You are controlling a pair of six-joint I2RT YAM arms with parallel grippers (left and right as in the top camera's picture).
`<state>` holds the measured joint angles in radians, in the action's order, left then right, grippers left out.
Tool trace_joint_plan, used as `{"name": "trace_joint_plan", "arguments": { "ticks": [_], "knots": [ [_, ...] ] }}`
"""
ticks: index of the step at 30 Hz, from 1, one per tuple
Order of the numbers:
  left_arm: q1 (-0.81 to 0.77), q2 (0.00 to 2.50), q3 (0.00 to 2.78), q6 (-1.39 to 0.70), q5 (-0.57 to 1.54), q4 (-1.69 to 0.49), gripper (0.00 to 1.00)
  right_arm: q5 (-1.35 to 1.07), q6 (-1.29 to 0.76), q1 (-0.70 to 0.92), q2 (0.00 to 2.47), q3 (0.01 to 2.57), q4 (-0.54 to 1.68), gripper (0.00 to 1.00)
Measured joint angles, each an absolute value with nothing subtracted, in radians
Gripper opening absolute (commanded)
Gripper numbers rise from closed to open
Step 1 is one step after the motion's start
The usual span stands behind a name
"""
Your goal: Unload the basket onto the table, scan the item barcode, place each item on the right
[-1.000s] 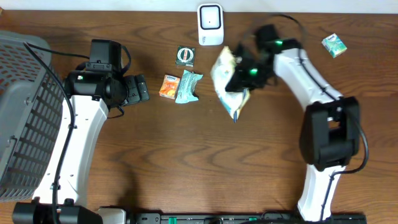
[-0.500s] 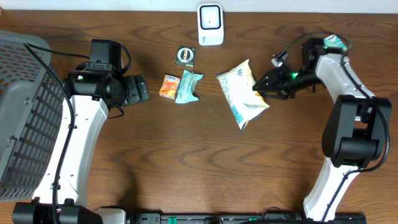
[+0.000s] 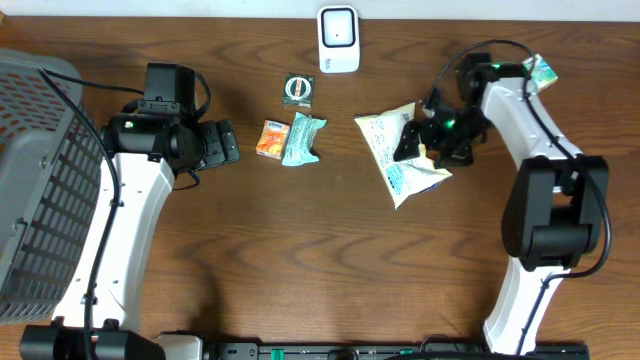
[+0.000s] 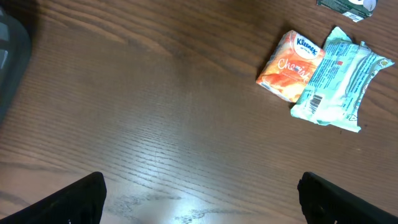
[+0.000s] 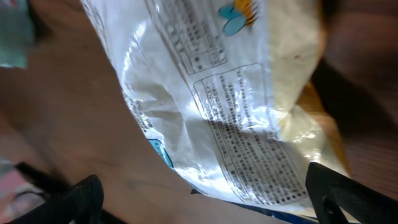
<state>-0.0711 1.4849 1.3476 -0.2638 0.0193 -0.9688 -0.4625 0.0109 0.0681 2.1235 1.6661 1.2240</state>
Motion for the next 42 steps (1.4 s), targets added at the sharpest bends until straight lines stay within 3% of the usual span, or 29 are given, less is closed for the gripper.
{"name": "trace_joint_plan", "arguments": {
  "ticks": [3, 7, 15, 19, 23, 29, 32, 42],
  "knots": [
    [-0.071, 1.485, 1.348, -0.264, 0.019, -0.969, 0.98, -0.439, 0.012, 0.093, 2.123, 1.647, 1.211, 0.46],
    [-0.071, 1.485, 1.348, -0.264, 0.019, -0.969, 0.98, -0.398, 0.001, 0.118, 2.123, 1.622, 1.192, 0.21],
    [-0.071, 1.485, 1.348, -0.264, 0.019, -0.969, 0.97, -0.122, -0.127, 0.157, 2.123, 1.554, 1.113, 0.13],
    [-0.071, 1.485, 1.348, -0.264, 0.019, -0.969, 0.98, 0.13, -0.19, 0.155, 2.123, 1.519, 1.055, 0.18],
    [-0.071, 1.485, 1.348, -0.264, 0.019, -0.969, 0.98, 0.255, -0.211, 0.142, 2.123, 1.582, 1.166, 0.21],
    [-0.071, 1.485, 1.348, -0.264, 0.019, -0.969, 0.98, 0.199, -0.223, 0.146, 2.123, 1.805, 1.303, 0.29],
    [-0.071, 1.485, 1.348, -0.264, 0.019, -0.969, 0.98, 0.047, -0.192, 0.164, 2.118, 1.837, 1.356, 0.23],
    [-0.071, 1.485, 1.348, -0.264, 0.019, -0.969, 0.98, -0.064, -0.147, 0.299, 2.116, 1.627, 1.377, 0.21]
  ]
}}
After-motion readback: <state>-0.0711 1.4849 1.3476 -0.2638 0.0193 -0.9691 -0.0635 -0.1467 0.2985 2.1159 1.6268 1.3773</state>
